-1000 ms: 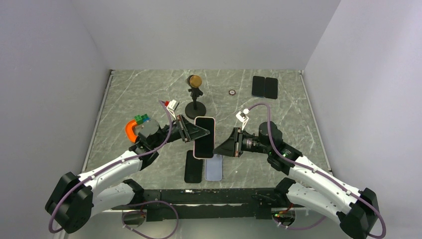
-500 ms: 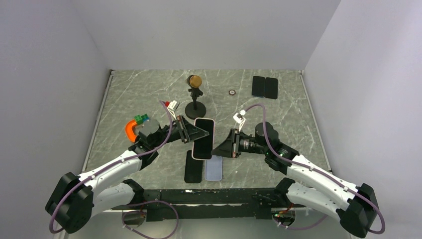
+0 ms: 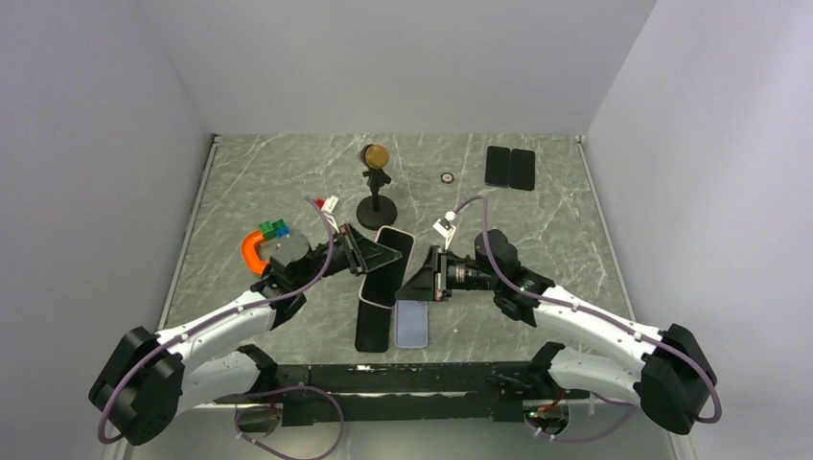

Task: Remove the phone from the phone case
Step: Remove the phone case from the phone, then place the phone case at the center of the board.

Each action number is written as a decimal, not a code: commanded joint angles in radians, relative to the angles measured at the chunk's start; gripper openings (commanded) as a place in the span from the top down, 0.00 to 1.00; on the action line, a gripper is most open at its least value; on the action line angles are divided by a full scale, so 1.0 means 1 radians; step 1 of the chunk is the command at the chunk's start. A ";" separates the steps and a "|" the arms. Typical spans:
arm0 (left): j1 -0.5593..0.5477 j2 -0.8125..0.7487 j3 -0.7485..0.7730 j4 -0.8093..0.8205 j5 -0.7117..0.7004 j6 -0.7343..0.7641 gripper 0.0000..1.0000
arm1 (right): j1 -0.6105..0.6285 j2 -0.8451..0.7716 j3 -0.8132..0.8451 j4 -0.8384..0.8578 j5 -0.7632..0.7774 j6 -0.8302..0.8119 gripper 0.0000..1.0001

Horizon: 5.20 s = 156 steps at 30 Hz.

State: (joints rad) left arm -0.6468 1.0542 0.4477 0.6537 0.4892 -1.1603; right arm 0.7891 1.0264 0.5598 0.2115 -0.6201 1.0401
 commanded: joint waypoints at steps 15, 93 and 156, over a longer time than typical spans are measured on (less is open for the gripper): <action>-0.114 -0.018 -0.016 0.257 -0.048 -0.156 1.00 | -0.013 0.076 -0.094 0.717 0.183 0.360 0.67; -0.154 -0.118 0.167 -0.299 0.099 0.365 0.93 | -0.202 -0.091 -0.002 0.465 -0.258 0.172 1.00; -0.070 -0.287 0.154 -0.848 -0.181 0.512 1.00 | -0.097 -0.012 0.055 0.500 -0.296 0.268 1.00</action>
State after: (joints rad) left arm -0.7212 0.8227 0.6094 0.0322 0.3923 -0.6067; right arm 0.6964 1.1290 0.4900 0.9600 -0.9432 1.5105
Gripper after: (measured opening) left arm 0.198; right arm 0.098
